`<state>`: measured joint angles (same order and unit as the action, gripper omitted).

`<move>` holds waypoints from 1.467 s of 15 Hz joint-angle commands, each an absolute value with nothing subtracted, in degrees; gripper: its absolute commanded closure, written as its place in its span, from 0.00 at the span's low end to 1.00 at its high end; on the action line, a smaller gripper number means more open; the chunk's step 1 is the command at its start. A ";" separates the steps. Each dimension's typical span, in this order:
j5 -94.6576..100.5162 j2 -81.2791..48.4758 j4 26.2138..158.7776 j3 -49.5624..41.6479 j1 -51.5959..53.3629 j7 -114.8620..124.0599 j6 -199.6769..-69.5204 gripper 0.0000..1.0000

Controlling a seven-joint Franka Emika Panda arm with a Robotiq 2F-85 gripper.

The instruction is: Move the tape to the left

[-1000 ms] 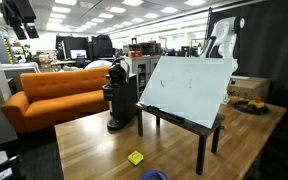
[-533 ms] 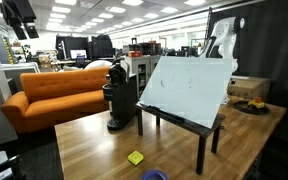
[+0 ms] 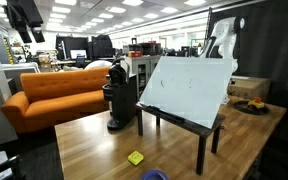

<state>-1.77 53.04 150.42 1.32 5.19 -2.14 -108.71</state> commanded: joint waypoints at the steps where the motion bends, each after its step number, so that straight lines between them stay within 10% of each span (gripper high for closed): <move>1: 0.05 50.70 152.06 -1.85 3.30 -5.85 -113.98 0.00; 22: -1.42 4.63 141.29 -18.49 -7.03 -16.69 -143.68 0.00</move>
<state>0.79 11.79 146.47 -19.47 -5.36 -16.18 -143.16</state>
